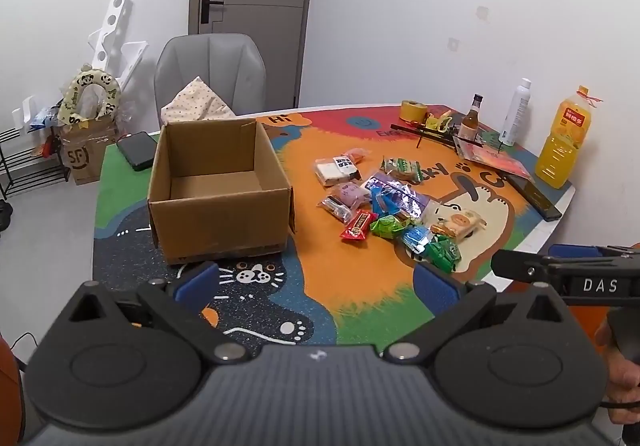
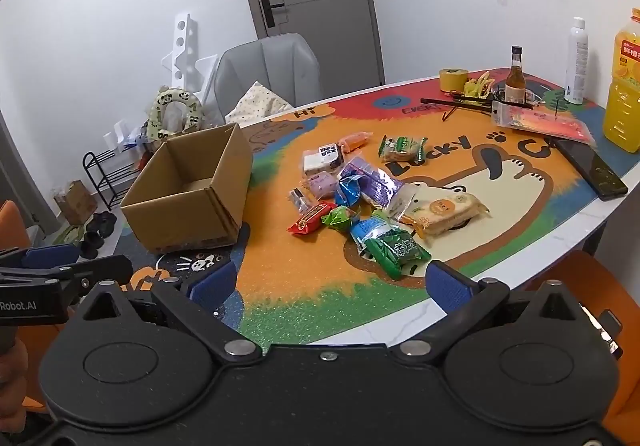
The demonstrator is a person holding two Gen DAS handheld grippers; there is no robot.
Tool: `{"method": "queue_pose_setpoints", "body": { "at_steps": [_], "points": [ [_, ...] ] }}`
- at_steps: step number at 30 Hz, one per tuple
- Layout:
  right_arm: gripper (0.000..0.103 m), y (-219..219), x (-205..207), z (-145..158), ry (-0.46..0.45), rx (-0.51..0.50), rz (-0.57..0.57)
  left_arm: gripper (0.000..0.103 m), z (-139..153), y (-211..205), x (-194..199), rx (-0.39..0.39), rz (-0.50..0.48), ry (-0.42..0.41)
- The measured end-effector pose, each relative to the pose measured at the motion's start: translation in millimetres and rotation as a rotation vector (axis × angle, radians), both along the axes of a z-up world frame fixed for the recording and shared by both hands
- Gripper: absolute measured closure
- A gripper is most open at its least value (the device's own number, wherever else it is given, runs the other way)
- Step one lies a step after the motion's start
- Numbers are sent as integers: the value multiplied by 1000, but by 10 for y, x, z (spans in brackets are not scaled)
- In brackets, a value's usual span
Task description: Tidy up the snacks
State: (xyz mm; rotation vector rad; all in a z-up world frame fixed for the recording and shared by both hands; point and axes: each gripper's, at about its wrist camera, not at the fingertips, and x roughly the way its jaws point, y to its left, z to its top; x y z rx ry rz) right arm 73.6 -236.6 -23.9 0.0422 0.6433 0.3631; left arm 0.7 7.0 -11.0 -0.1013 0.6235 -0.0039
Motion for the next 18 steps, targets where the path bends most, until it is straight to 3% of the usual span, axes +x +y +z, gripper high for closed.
{"method": "queue_pose_setpoints", "body": {
  "at_steps": [18],
  "points": [
    [0,-16,1,32,-11,0,-8,0,23,-25,8,6,6,-1]
  ]
}}
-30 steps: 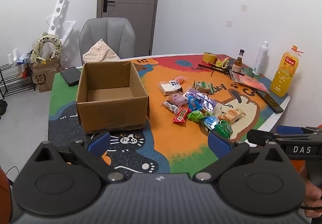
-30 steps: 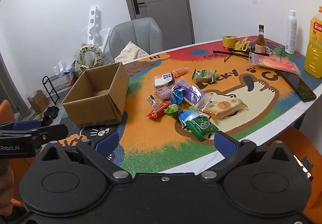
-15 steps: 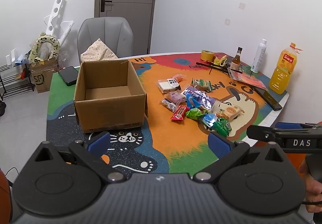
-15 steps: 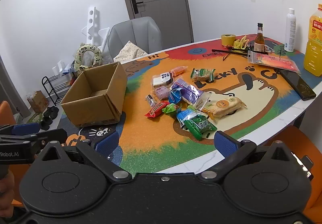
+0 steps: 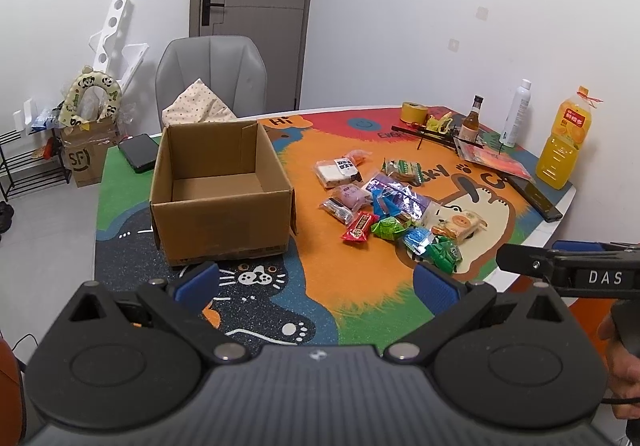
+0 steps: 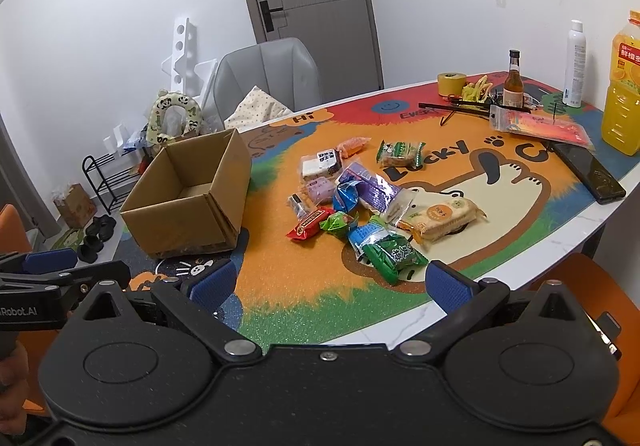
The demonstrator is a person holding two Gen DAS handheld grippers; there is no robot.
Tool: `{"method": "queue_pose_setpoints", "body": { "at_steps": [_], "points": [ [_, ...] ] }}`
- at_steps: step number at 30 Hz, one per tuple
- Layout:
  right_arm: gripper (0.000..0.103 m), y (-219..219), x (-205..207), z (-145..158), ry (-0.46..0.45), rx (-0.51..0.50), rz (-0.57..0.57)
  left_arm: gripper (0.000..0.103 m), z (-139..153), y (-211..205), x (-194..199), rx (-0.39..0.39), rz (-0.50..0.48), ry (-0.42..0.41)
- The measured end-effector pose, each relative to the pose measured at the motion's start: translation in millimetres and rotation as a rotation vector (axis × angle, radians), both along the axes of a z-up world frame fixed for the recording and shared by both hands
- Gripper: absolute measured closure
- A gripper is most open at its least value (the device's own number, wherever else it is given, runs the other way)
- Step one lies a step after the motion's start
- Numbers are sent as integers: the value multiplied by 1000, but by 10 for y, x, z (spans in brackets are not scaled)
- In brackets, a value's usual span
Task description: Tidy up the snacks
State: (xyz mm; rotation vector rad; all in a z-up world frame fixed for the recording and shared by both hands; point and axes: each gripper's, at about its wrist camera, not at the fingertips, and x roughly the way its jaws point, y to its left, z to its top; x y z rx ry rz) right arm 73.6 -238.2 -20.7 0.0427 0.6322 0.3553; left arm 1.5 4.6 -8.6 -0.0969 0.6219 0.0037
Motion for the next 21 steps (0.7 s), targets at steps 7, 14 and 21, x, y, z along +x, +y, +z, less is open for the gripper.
{"method": "queue_pose_setpoints", "body": {
  "at_steps": [7,14,21],
  "points": [
    [0,-1,-1,6,-3,-4,-3,0,9,-6,-1,0,-6,-1],
    [0,4,-3,17,-5,-5,-2,0,16,-12,-4,-1,-4,-3],
    [0,11,-7,23,-8,-8,-3,0,28,-15,-9,-1,-2,-7]
  ]
}}
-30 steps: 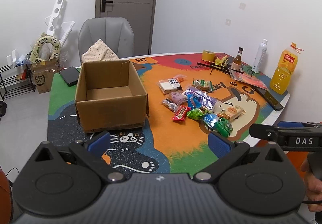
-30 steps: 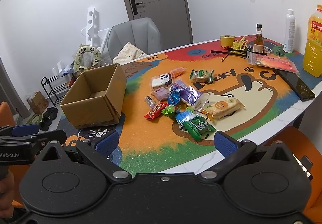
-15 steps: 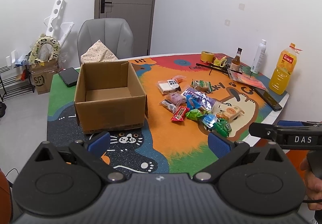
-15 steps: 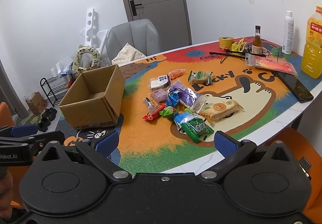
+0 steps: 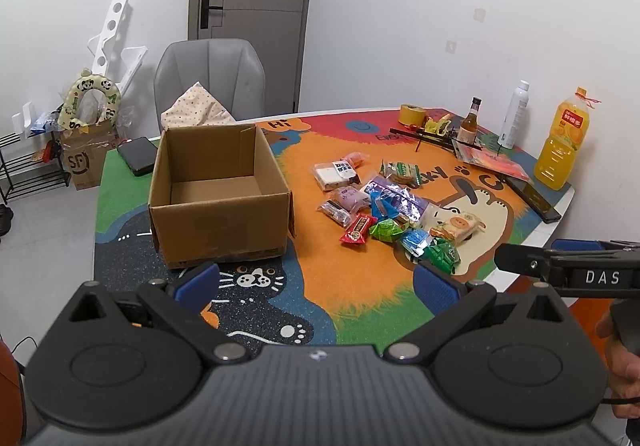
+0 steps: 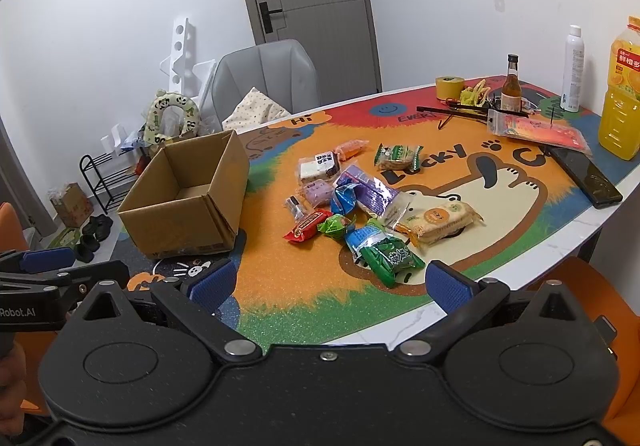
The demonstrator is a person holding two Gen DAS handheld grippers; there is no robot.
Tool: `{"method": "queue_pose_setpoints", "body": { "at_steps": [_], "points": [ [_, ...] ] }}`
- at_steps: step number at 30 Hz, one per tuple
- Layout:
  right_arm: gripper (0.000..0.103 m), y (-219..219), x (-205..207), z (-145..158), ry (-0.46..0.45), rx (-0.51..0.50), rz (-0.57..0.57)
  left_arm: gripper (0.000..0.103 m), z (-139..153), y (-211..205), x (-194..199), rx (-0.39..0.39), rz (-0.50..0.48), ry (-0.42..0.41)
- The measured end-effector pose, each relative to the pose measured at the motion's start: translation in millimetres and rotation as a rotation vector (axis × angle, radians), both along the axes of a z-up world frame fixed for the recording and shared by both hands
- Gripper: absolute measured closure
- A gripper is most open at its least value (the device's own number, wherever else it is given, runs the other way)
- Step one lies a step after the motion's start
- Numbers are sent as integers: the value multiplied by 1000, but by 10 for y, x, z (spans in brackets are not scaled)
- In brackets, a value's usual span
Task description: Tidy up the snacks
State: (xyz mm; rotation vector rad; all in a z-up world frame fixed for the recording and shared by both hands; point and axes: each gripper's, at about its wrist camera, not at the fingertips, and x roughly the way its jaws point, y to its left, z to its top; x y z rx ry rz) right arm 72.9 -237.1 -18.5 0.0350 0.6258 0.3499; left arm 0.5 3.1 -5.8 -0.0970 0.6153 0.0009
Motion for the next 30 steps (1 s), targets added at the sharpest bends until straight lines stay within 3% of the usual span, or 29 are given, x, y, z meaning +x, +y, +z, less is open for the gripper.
{"method": "queue_pose_setpoints", "body": {
  "at_steps": [20,30],
  "points": [
    [0,13,-8,16,-8,-6,-4,0,19,7,-2,-3,2,-4],
    [0,-38,128,-26,9,-13,-26,0,73,41,193,-31,-4,-12]
  ]
}}
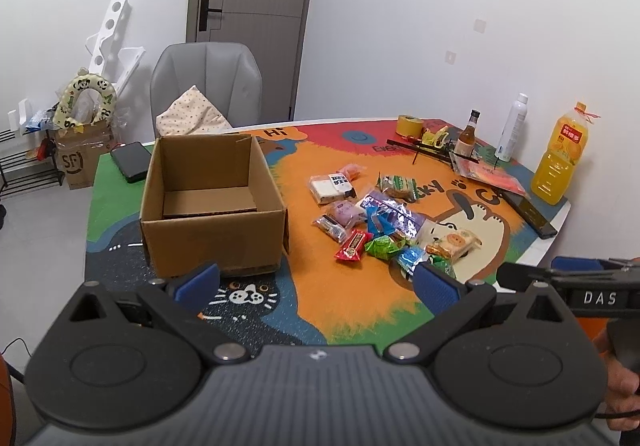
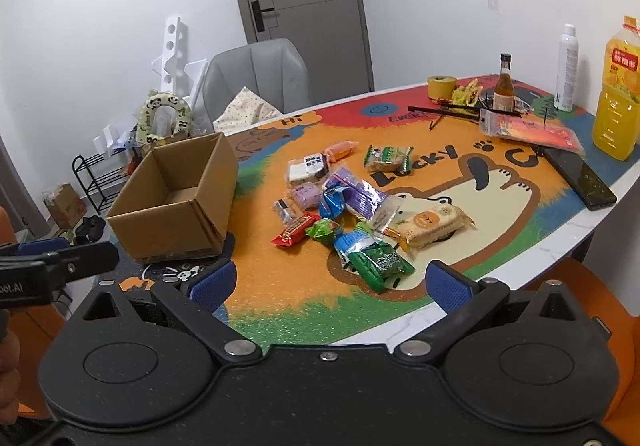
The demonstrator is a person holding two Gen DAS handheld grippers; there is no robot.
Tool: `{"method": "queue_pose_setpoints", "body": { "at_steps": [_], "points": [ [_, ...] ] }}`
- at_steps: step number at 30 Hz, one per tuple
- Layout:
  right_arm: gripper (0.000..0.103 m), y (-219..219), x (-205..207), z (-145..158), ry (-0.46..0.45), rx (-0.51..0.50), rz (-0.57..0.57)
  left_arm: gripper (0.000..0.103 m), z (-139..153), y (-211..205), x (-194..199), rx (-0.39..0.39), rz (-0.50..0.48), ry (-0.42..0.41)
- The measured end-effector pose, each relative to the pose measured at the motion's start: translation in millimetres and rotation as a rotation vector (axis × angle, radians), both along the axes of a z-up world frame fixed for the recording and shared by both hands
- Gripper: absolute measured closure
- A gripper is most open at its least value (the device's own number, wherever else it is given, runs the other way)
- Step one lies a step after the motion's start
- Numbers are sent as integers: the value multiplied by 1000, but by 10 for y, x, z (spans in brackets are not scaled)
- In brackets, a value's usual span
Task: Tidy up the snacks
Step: 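Grasp the red snack bar with the left gripper while the right grasps the green plum bag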
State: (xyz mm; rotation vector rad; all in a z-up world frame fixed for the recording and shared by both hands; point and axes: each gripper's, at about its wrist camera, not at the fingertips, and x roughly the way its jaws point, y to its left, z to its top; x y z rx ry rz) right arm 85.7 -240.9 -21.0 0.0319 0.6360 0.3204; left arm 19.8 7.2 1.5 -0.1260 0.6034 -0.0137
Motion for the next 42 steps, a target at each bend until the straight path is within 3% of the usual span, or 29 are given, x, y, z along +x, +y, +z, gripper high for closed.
{"method": "queue_pose_setpoints", "body": {
  "at_steps": [22,26,31,40,42],
  "points": [
    [1,-146,617,-416,34,10,-5,1,-397,-116,669,-30,-27,21],
    [15,-167,770,-509,80,42,22,3,-485,-151,797,-49,-17,14],
    [31,-162,915,-657,102,30,20,16,-609,-200,969,-62,-17,20],
    [41,-184,1086,-931,147,23,12,43,-905,-256,1288,-100,-16,82],
    [42,-196,1118,-962,150,29,11,45,-951,-295,1336,-103,-25,86]
  ]
}}
